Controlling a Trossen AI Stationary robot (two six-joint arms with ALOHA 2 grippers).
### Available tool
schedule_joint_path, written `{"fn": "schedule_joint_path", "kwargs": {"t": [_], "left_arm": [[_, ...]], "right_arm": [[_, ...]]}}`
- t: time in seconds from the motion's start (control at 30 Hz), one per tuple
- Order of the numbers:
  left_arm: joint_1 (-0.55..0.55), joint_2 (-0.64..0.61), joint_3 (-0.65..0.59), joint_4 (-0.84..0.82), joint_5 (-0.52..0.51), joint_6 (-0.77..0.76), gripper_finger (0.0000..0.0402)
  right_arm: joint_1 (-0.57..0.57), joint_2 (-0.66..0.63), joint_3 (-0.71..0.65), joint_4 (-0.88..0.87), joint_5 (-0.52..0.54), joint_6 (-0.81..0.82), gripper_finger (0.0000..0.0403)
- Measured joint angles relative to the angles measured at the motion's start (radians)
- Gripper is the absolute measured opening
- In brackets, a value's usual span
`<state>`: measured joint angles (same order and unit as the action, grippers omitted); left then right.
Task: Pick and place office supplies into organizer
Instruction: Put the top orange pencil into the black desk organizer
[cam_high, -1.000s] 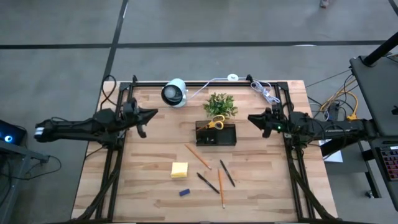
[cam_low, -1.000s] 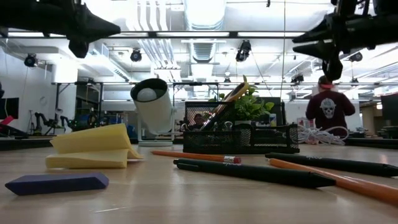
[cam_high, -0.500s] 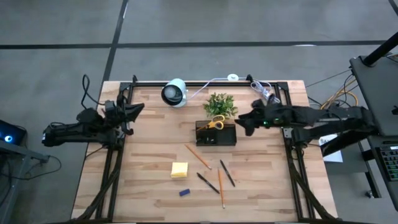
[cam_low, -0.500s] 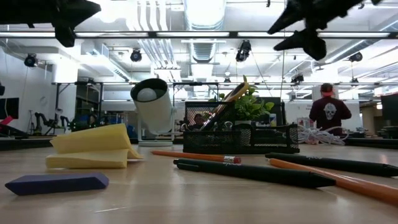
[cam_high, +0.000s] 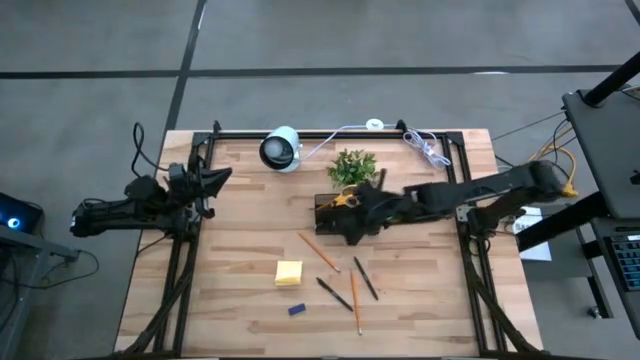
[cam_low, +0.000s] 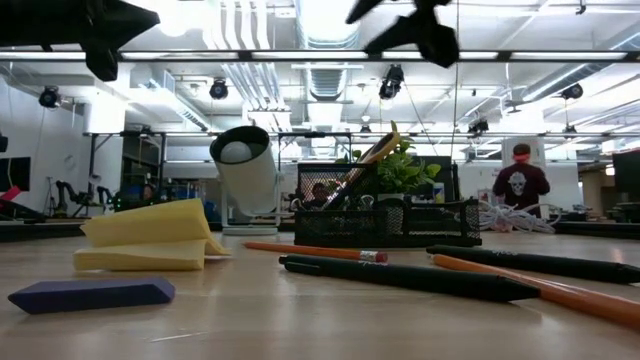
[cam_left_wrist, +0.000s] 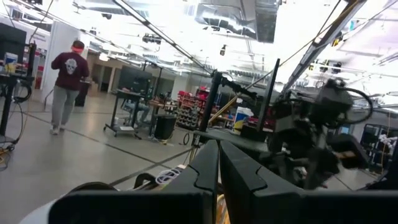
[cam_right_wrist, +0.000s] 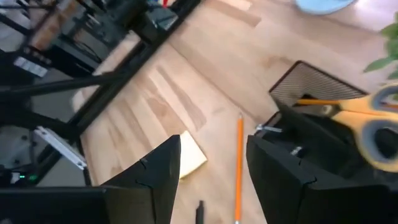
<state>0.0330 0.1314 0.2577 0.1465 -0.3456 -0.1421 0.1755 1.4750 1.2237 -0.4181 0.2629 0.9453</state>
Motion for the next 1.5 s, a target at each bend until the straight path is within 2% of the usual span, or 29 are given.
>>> {"fn": "schedule_joint_path", "kwargs": {"t": [0.27, 0.4, 0.53, 0.7, 1.07, 1.27, 1.5], "left_arm": [[0.000, -0.004, 0.000, -0.015, 0.000, 0.000, 0.0000], [0.000, -0.003, 0.000, -0.030, 0.000, 0.001, 0.0000], [0.000, -0.002, 0.000, -0.028, 0.000, 0.000, 0.0000], [0.000, -0.002, 0.000, -0.025, 0.000, 0.001, 0.0000], [0.000, -0.004, -0.001, -0.033, 0.001, 0.000, 0.0000], [0.000, -0.005, -0.001, -0.032, 0.001, 0.000, 0.0000], [0.000, 0.001, -0.001, -0.035, 0.001, 0.000, 0.0000]], "right_arm": [[0.036, 0.268, 0.294, -0.231, -0.019, 0.012, 0.0171], [0.051, 0.353, 0.370, -0.247, -0.078, -0.013, 0.0171], [0.055, 0.420, 0.426, -0.318, -0.129, 0.040, 0.0171], [0.054, 0.499, 0.464, -0.398, -0.171, 0.103, 0.0171], [0.054, 0.674, 0.507, -0.395, -0.325, 0.083, 0.0171], [0.053, 0.703, 0.507, -0.445, -0.317, 0.151, 0.0168], [0.051, 0.703, 0.506, -0.468, -0.287, 0.114, 0.0160]]}}
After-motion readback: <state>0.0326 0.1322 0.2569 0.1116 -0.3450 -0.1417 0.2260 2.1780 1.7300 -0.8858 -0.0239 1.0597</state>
